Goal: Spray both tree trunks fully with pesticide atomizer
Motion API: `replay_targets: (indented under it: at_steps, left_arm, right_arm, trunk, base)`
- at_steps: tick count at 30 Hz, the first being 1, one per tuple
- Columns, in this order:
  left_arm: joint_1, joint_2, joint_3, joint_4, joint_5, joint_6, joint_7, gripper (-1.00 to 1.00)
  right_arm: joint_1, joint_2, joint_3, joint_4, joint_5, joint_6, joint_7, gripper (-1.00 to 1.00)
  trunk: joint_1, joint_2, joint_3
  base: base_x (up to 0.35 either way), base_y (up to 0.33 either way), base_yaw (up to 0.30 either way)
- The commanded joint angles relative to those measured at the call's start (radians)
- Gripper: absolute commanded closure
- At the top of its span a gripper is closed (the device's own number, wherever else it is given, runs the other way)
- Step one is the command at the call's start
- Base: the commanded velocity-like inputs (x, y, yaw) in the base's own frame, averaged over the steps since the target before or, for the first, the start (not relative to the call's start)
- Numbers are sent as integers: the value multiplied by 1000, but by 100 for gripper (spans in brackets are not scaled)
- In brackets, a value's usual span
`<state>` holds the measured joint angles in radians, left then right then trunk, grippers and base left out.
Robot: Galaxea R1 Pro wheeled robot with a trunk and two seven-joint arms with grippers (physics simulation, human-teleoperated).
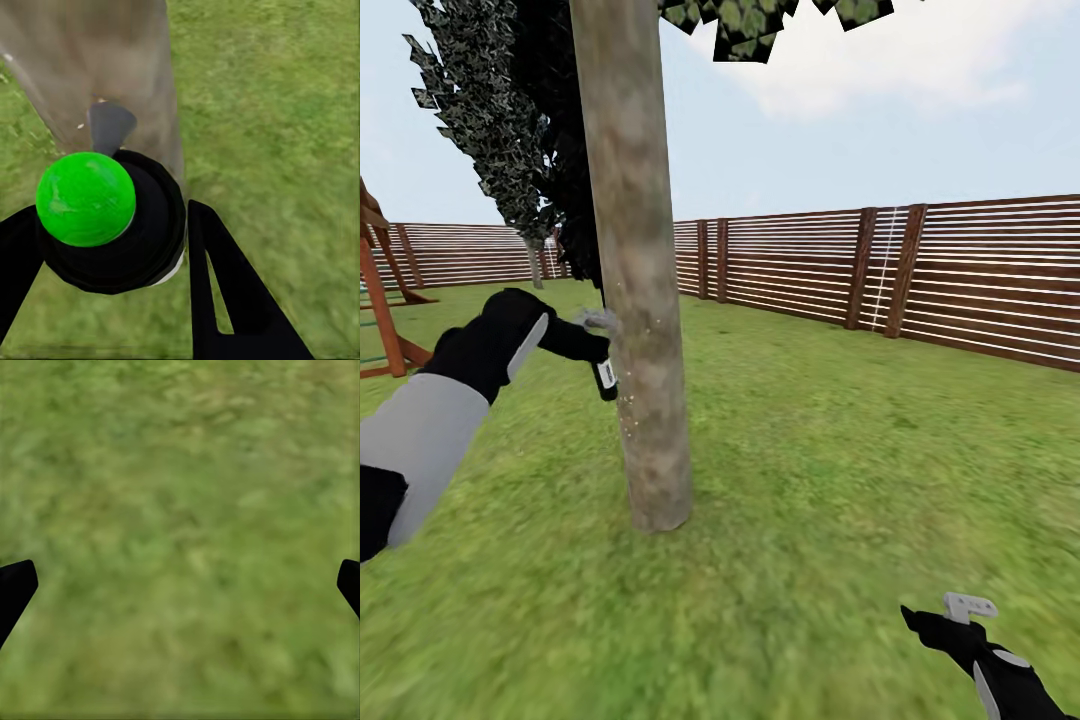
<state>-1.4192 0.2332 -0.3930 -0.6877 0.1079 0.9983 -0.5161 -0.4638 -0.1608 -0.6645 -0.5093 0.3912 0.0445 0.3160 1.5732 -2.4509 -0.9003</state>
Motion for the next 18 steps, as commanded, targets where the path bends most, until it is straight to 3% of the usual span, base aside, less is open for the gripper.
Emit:
replay_targets:
  at_steps: [1,3,4,6,10,18]
  left_arm:
    - [-4,0,-64,41,3,0,-20,100]
    - [-5,5,-171,74,2,-1,-118,100]
    - [-6,25,-239,84,0,-3,-190,100]
    - [-6,45,-276,89,0,-5,-224,100]
    - [-6,72,-292,91,-2,-6,-239,100]
    - [-6,77,-292,90,-4,-6,-241,100]
  right_arm:
    - [0,1,0,-1,0,0,0,-100]
    - [0,1,0,-1,0,0,1,-100]
    - [0,0,0,-1,0,0,1,-100]
    - [0,0,0,-3,0,0,1,-100]
    - [0,0,0,-13,0,1,2,-100]
    - [0,1,0,-14,0,1,2,-100]
  trunk:
    - [0,0,0]
    - [0,0,0]
    - [0,0,0]
    - [0,0,0]
    - [0,0,0]
    - [0,0,0]
  base:
    - [0,0,0]
    - [0,0,0]
    - [0,0,-16]
    - [0,0,-113]
    - [0,0,-200]
    - [90,119,-16]
